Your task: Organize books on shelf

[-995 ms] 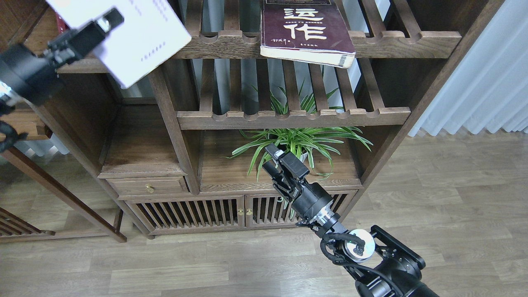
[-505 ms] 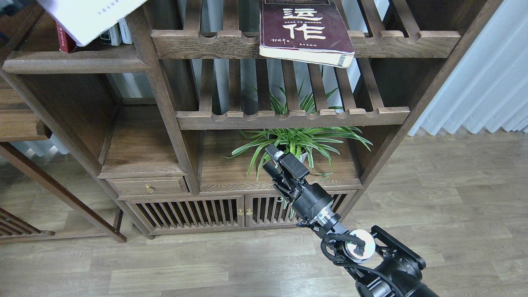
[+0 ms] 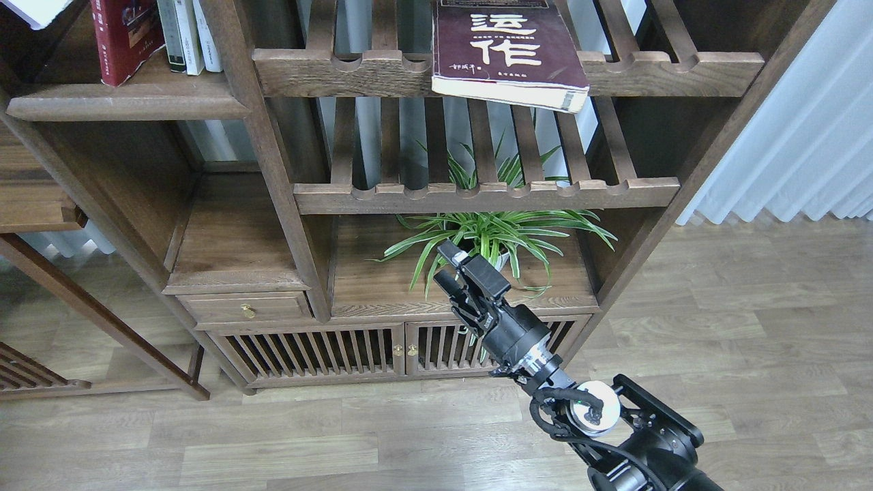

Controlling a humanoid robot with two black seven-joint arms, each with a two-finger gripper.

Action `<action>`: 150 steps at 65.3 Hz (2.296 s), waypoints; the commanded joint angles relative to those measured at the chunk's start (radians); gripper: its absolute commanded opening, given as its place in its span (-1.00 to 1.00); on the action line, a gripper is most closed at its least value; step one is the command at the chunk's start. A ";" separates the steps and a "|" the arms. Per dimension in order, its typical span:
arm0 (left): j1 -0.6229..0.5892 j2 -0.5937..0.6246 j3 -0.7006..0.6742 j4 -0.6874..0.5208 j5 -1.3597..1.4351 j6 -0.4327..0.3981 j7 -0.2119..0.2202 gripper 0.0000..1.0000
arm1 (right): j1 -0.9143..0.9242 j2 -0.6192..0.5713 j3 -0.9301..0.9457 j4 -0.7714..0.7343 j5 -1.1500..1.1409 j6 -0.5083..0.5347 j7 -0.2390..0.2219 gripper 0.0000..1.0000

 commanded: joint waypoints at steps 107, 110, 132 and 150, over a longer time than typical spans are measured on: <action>0.002 -0.046 -0.056 0.123 0.654 0.034 -0.298 -1.00 | -0.036 0.000 -0.029 -0.003 0.002 0.000 0.000 0.75; 0.002 -0.046 -0.043 0.132 0.655 0.053 -0.309 -1.00 | -0.036 0.000 -0.029 -0.003 0.000 0.000 0.000 0.75; -0.076 -0.046 0.112 0.201 0.657 0.163 -0.389 -1.00 | -0.036 0.000 -0.028 -0.003 0.002 0.000 0.000 0.75; -0.169 -0.046 0.309 0.275 0.657 0.309 -0.483 -1.00 | -0.036 0.000 -0.028 -0.001 0.002 0.000 0.000 0.75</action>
